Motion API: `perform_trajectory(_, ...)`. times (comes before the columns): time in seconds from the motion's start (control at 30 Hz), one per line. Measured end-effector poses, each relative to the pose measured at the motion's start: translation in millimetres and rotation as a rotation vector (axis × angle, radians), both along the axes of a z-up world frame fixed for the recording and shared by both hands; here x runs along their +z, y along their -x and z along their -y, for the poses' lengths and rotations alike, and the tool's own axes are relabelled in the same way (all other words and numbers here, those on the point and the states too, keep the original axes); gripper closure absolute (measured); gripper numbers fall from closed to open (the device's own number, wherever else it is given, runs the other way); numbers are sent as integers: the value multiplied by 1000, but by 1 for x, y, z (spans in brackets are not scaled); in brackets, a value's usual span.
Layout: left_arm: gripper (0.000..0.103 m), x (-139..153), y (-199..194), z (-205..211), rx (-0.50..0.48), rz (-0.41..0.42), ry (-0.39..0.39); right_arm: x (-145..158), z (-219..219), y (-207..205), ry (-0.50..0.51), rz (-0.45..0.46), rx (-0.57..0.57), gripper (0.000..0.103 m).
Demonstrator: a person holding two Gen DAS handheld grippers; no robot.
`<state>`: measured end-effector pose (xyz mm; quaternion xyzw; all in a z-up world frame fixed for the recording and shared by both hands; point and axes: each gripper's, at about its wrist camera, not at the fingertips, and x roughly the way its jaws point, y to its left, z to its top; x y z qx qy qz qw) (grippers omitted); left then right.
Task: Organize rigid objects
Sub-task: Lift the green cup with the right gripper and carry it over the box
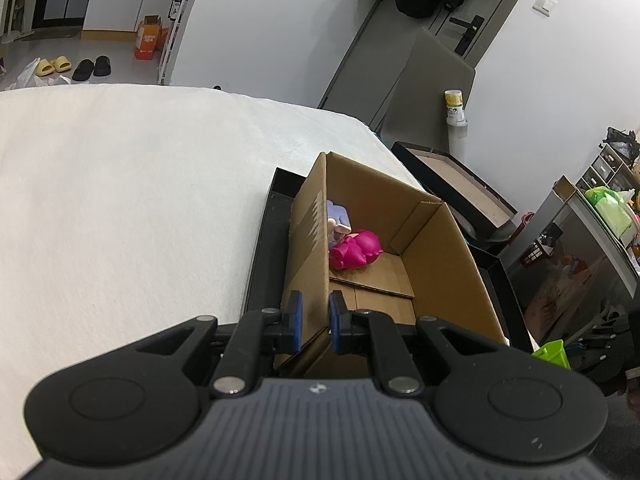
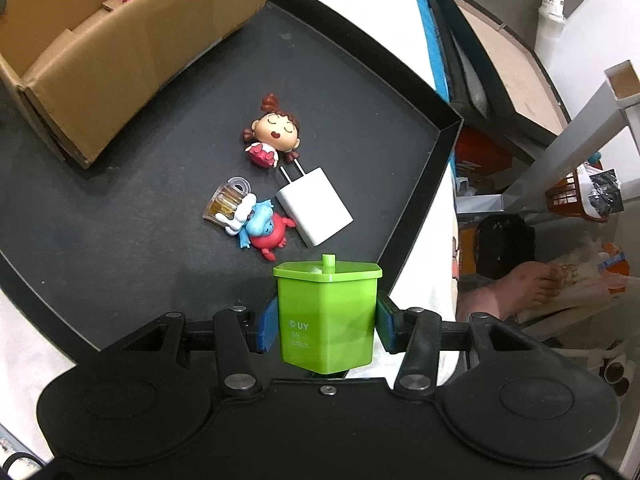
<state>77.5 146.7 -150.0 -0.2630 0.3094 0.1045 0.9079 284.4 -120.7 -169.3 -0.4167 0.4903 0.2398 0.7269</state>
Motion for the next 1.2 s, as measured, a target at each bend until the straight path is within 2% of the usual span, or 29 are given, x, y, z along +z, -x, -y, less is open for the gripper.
perform_trajectory(0.6, 91, 5, 3, 1, -10, 6, -19, 59, -4, 11, -99, 80, 9, 56)
perform_trajectory(0.93, 91, 5, 3, 1, -10, 6, -16, 87, -33, 18, -154, 119, 86, 56)
perform_trajectory(1.2, 91, 5, 3, 1, -11, 7, -16, 107, -59, 17, -211, 129, 107, 56)
